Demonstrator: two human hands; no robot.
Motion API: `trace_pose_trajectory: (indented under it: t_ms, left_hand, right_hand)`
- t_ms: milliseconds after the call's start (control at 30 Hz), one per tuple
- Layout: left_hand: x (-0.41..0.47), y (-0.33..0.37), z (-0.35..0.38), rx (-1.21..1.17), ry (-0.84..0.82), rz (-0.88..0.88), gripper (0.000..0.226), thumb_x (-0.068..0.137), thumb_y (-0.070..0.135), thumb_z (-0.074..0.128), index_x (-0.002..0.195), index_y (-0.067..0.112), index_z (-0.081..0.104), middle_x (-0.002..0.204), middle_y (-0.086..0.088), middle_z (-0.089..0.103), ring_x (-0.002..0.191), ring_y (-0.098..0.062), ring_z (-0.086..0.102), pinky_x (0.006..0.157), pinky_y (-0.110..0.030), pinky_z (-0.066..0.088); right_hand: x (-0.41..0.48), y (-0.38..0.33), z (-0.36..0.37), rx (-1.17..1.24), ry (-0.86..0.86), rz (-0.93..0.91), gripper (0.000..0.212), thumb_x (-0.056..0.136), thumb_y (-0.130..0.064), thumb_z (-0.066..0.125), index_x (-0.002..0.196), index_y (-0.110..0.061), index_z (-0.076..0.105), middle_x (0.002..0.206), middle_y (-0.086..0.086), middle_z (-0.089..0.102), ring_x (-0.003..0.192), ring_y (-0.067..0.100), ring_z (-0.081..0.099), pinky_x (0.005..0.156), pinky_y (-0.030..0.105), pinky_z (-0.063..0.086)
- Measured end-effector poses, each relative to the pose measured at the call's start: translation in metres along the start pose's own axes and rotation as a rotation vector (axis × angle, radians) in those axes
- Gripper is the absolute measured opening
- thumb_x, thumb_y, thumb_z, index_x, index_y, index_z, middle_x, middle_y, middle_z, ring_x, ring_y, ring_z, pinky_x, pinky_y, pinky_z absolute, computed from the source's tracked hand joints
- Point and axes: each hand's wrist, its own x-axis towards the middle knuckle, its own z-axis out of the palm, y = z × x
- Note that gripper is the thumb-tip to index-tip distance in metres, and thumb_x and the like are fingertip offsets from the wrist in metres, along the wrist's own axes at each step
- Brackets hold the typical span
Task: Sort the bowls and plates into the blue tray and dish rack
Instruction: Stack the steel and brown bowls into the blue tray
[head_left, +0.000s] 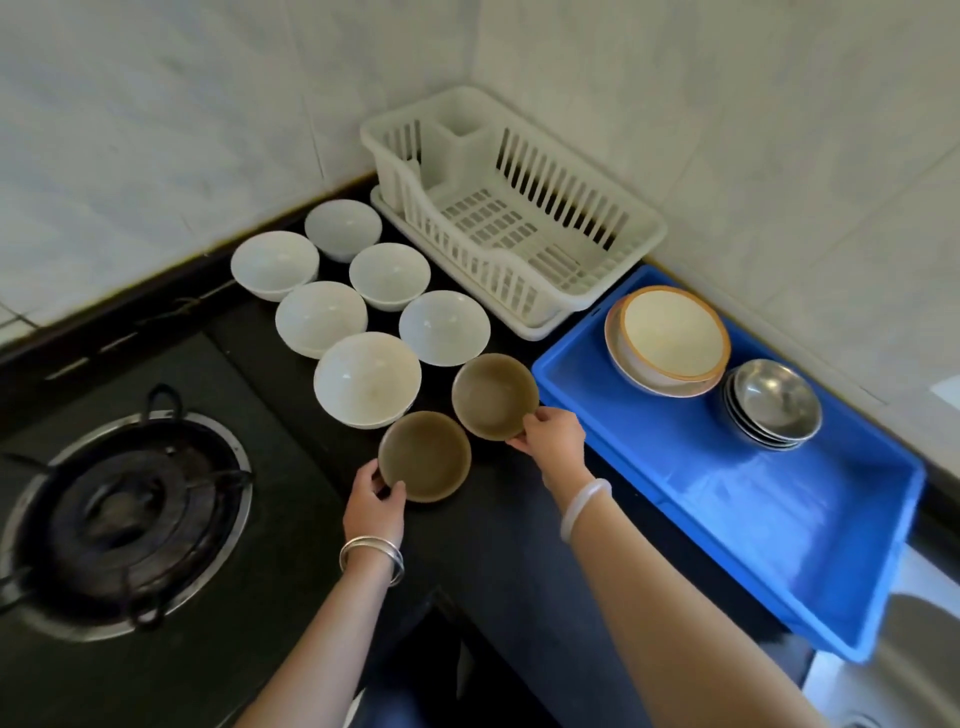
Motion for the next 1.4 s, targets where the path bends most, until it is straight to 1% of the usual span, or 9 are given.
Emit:
trace_pose_trajectory:
  t_ms: [100, 233, 333, 467, 833, 1033, 1200, 1300, 1400]
  left_hand:
    - [0.006, -0.003, -0.003, -0.066, -0.051, -0.040, 0.042, 0.089, 0.007, 0.053, 0.131, 0.014, 0.047, 0.130, -0.015, 0.055, 0.116, -0.030, 0.055, 0.098, -0.048, 0.047]
    - [0.012, -0.002, -0.008, -0.180, -0.090, -0.071, 0.035, 0.093, 0.007, 0.047, 0.128, 0.012, 0.050, 0.124, -0.016, 0.057, 0.099, -0.024, 0.059, 0.089, -0.036, 0.050]
    - [0.017, 0.000, -0.013, -0.240, -0.110, -0.084, 0.031, 0.094, 0.013, 0.046, 0.124, 0.013, 0.053, 0.121, -0.013, 0.058, 0.105, -0.026, 0.058, 0.086, -0.034, 0.049]
    - [0.025, 0.002, -0.017, -0.297, -0.121, -0.081, 0.030, 0.095, 0.019, 0.043, 0.121, 0.010, 0.055, 0.120, -0.012, 0.056, 0.111, -0.028, 0.056, 0.087, -0.036, 0.049]
    - [0.034, -0.006, -0.020, -0.225, -0.175, -0.027, 0.026, 0.090, 0.009, 0.053, 0.115, 0.012, 0.061, 0.105, -0.006, 0.060, 0.094, -0.018, 0.060, 0.083, -0.031, 0.050]
    - [0.034, 0.001, -0.016, -0.213, -0.176, -0.075, 0.029, 0.091, 0.010, 0.052, 0.119, 0.011, 0.058, 0.107, -0.006, 0.059, 0.098, -0.022, 0.059, 0.080, -0.030, 0.051]
    - [0.023, 0.011, -0.009, -0.208, -0.171, -0.055, 0.029, 0.091, 0.012, 0.053, 0.119, 0.014, 0.058, 0.112, -0.008, 0.059, 0.102, -0.024, 0.060, 0.078, -0.030, 0.051]
    - [0.009, 0.025, 0.001, -0.216, -0.220, 0.004, 0.029, 0.090, 0.013, 0.053, 0.119, 0.014, 0.058, 0.111, -0.007, 0.060, 0.100, -0.022, 0.060, 0.079, -0.031, 0.051]
    - [-0.010, 0.047, 0.021, -0.215, -0.292, 0.087, 0.026, 0.090, 0.012, 0.053, 0.115, 0.015, 0.060, 0.106, -0.004, 0.062, 0.096, -0.019, 0.061, 0.077, -0.028, 0.052]
  right_hand:
    - [-0.021, -0.006, -0.007, -0.023, -0.026, -0.069, 0.023, 0.092, -0.009, 0.053, 0.078, -0.023, 0.063, 0.083, -0.001, 0.068, 0.073, 0.010, 0.069, 0.052, 0.014, 0.053]
    - [-0.042, -0.005, -0.003, -0.167, -0.101, -0.119, 0.017, 0.091, -0.015, 0.058, 0.079, -0.025, 0.064, 0.081, -0.001, 0.070, 0.065, 0.006, 0.070, 0.052, 0.012, 0.052]
    - [-0.049, 0.000, 0.009, -0.268, -0.113, -0.134, 0.017, 0.090, -0.017, 0.061, 0.076, -0.027, 0.063, 0.077, -0.003, 0.068, 0.060, 0.003, 0.068, 0.048, 0.010, 0.049]
    - [-0.051, 0.004, 0.024, -0.407, -0.124, -0.122, 0.017, 0.089, -0.019, 0.062, 0.074, -0.027, 0.061, 0.074, -0.005, 0.067, 0.062, 0.005, 0.067, 0.051, 0.014, 0.051]
    - [-0.044, 0.021, 0.043, -0.533, -0.031, -0.129, 0.014, 0.085, -0.020, 0.065, 0.086, -0.025, 0.052, 0.083, 0.000, 0.063, 0.073, 0.014, 0.067, 0.068, 0.029, 0.059]
    - [-0.039, 0.025, 0.042, -0.233, -0.218, 0.072, 0.031, 0.092, -0.021, 0.057, 0.122, -0.022, 0.055, 0.095, -0.003, 0.064, 0.081, 0.011, 0.067, 0.062, 0.021, 0.057]
    - [-0.044, 0.027, 0.031, -0.009, -0.279, 0.108, 0.025, 0.093, -0.015, 0.054, 0.116, -0.023, 0.060, 0.100, -0.004, 0.065, 0.087, 0.011, 0.068, 0.058, 0.017, 0.056]
    - [-0.049, 0.026, 0.008, 0.063, -0.254, 0.042, 0.019, 0.092, -0.016, 0.056, 0.102, -0.031, 0.061, 0.102, -0.003, 0.065, 0.089, 0.012, 0.068, 0.058, 0.016, 0.055]
    - [-0.053, 0.021, -0.026, 0.130, -0.170, -0.005, 0.020, 0.092, -0.017, 0.057, 0.105, -0.031, 0.061, 0.103, -0.002, 0.066, 0.090, 0.013, 0.069, 0.058, 0.017, 0.055]
